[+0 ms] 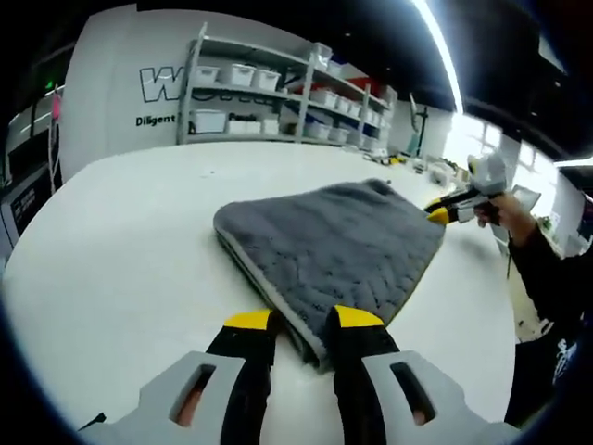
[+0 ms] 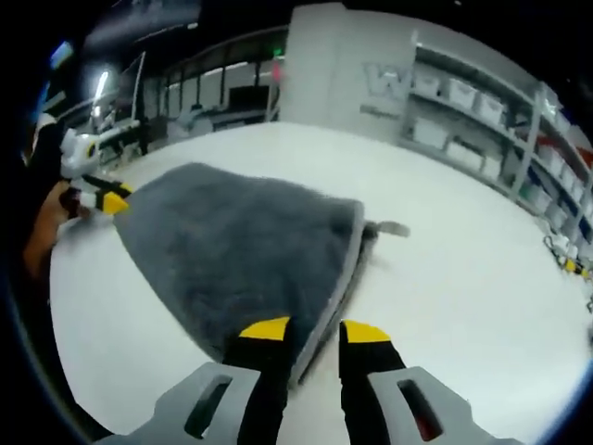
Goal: Open the folded towel by lifting each exposed corner and separating the folded layers until the towel lies flat within the target outline without major curled edges
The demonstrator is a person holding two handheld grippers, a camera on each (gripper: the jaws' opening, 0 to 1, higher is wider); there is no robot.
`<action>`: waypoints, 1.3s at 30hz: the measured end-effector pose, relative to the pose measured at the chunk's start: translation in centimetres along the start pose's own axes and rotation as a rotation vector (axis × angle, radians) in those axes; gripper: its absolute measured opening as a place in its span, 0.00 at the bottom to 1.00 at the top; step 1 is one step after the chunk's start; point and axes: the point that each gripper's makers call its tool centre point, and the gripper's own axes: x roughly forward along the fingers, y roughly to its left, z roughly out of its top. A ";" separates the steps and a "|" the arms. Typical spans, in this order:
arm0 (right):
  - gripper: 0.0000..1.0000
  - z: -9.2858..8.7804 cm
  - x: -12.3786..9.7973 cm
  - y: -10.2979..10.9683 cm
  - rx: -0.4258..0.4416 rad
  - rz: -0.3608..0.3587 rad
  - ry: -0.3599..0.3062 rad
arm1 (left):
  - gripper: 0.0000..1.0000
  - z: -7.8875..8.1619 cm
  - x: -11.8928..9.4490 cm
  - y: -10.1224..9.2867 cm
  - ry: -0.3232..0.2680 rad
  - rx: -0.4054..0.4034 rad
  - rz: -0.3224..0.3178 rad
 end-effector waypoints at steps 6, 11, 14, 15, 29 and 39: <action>0.06 -0.1 0.4 0.4 0.048 0.040 0.017 | 0.14 -0.1 -0.1 -0.5 0.003 0.050 -0.015; 0.04 -0.2 0.6 0.5 0.010 0.054 0.062 | 0.11 -0.2 -0.1 -1.0 0.013 0.074 -0.042; 0.02 0.0 1.0 0.5 -0.056 0.031 0.107 | 0.10 -0.3 -0.1 -1.2 0.024 0.077 -0.052; 0.02 0.0 1.2 0.6 -0.078 0.025 0.125 | 0.10 -0.4 -0.2 -1.4 0.028 0.082 -0.054; 0.00 1.5 4.2 -0.6 -0.208 0.010 0.268 | 0.07 -1.5 -1.0 -4.4 0.047 0.150 -0.094; 0.00 3.4 7.0 -1.3 -0.279 0.028 0.291 | 0.07 -2.4 -1.6 -7.7 0.036 0.176 -0.140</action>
